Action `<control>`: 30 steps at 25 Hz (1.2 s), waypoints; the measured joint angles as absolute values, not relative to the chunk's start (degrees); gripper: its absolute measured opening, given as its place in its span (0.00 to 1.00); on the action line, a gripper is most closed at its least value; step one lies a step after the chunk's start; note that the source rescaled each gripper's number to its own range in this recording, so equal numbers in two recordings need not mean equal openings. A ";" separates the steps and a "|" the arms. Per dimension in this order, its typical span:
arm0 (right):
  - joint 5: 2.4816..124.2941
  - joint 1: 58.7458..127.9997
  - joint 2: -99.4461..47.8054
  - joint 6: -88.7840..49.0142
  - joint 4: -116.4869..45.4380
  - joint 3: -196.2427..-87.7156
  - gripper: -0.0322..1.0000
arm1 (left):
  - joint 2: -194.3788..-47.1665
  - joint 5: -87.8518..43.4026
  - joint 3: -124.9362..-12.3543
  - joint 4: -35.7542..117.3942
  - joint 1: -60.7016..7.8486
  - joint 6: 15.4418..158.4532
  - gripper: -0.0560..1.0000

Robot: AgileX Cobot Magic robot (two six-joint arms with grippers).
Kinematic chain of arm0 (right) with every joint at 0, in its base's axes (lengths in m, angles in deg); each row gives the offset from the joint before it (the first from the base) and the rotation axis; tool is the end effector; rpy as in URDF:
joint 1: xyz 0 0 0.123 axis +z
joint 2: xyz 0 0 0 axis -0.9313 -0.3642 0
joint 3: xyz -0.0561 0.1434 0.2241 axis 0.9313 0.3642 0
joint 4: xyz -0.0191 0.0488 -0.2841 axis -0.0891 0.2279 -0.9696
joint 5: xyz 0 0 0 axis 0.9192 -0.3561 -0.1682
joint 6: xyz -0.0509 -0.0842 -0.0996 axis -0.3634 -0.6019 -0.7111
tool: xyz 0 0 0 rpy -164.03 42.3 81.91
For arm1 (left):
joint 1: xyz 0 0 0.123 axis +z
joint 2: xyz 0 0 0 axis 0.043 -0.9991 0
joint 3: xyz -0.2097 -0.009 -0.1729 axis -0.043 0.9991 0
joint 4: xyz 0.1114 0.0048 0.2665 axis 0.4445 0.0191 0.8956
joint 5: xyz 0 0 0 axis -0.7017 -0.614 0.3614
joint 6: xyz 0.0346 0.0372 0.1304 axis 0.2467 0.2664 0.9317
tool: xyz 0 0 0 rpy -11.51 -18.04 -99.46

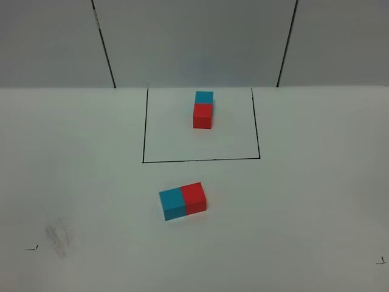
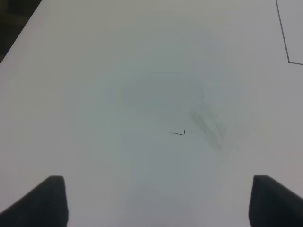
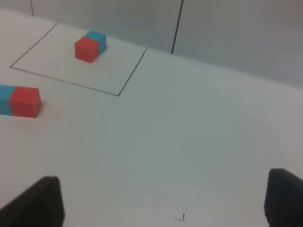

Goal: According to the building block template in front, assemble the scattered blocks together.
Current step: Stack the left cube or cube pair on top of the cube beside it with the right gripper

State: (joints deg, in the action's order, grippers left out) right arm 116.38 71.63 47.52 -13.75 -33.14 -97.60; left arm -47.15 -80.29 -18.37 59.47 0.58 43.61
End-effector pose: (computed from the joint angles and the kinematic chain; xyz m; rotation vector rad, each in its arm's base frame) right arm 0.0642 0.0254 0.3147 -0.3539 1.8970 0.0493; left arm 0.0800 0.0154 0.2756 -0.2254 2.0289 0.0394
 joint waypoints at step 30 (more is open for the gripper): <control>115.46 68.34 47.75 -9.56 -32.12 -89.96 0.73 | -47.15 -80.29 -18.37 59.47 0.58 43.61 1.00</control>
State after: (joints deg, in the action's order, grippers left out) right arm 115.46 68.34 47.75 -9.56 -32.12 -89.96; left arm -47.15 -80.29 -18.37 59.47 0.58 43.61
